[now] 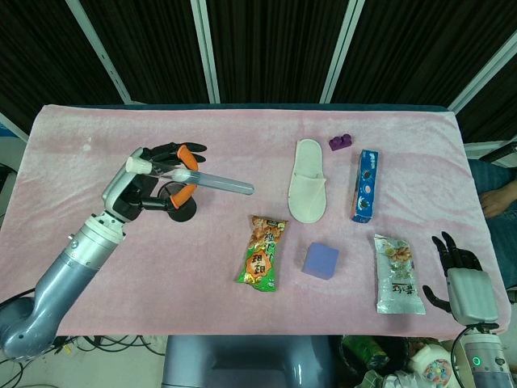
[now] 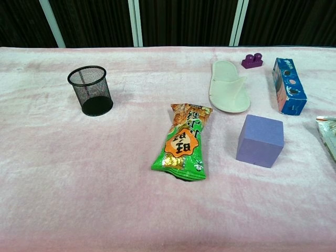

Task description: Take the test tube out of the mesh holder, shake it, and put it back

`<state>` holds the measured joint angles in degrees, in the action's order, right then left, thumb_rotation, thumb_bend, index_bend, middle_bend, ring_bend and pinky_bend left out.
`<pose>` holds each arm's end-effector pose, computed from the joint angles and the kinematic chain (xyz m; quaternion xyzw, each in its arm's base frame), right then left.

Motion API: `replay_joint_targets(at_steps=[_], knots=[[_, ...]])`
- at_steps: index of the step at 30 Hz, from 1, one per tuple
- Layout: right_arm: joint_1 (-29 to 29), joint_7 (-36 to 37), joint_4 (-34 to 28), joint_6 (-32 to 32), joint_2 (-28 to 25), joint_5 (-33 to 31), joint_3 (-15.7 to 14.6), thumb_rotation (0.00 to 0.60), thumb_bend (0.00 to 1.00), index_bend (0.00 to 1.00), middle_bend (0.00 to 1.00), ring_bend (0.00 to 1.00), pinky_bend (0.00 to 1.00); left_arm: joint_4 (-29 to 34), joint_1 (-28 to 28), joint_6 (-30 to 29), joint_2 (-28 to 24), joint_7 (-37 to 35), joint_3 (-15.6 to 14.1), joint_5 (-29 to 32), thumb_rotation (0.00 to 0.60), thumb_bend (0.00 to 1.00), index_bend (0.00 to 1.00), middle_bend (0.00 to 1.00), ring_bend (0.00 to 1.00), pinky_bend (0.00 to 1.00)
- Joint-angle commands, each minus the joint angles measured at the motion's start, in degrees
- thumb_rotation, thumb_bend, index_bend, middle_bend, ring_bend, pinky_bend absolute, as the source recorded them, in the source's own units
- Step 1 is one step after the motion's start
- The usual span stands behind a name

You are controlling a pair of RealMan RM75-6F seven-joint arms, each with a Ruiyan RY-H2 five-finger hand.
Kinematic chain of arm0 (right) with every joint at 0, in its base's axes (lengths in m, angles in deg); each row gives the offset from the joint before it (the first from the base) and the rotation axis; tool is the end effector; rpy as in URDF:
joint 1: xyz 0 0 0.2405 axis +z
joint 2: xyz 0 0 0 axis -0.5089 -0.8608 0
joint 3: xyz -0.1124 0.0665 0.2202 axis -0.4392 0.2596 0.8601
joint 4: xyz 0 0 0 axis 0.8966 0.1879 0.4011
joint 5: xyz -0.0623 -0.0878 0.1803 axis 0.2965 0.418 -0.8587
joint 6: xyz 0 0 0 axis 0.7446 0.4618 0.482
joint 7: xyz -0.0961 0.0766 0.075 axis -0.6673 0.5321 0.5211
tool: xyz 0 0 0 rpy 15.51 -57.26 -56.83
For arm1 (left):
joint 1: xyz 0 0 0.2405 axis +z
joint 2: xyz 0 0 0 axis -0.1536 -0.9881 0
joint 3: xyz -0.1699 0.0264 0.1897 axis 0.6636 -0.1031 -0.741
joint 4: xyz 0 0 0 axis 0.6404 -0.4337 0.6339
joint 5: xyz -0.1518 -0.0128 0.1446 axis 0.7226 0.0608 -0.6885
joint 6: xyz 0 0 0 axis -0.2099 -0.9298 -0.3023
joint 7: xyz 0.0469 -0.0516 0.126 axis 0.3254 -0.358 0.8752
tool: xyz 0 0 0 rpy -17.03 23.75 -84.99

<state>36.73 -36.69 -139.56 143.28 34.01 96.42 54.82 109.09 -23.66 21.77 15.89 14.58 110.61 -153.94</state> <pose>-0.3059 -0.1839 0.1355 0.6050 -0.4238 0.3118 0.5976 -0.0298 0.3257 0.1755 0.3965 0.6599 0.6374 0.0323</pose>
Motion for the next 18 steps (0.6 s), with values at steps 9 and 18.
replay_joint_targets(at_steps=[9, 18], knots=[[0.1, -0.5, -0.1, -0.2, 0.2, -0.4, 0.0, 0.600, 0.18, 0.03, 0.03, 0.19, 0.16, -3.3, 4.0, -8.0, -0.4, 16.6, -4.1, -13.3, 0.600, 0.41, 0.65, 0.58, 0.18, 0.24], [0.1, -0.3, -0.1, -0.3, 0.1, -0.5, 0.1, 0.600, 0.18, 0.03, 0.03, 0.19, 0.16, -13.9, 0.3, -12.8, 8.2, 46.7, -14.1, -14.3, 0.600, 0.41, 0.65, 0.57, 0.18, 0.24]])
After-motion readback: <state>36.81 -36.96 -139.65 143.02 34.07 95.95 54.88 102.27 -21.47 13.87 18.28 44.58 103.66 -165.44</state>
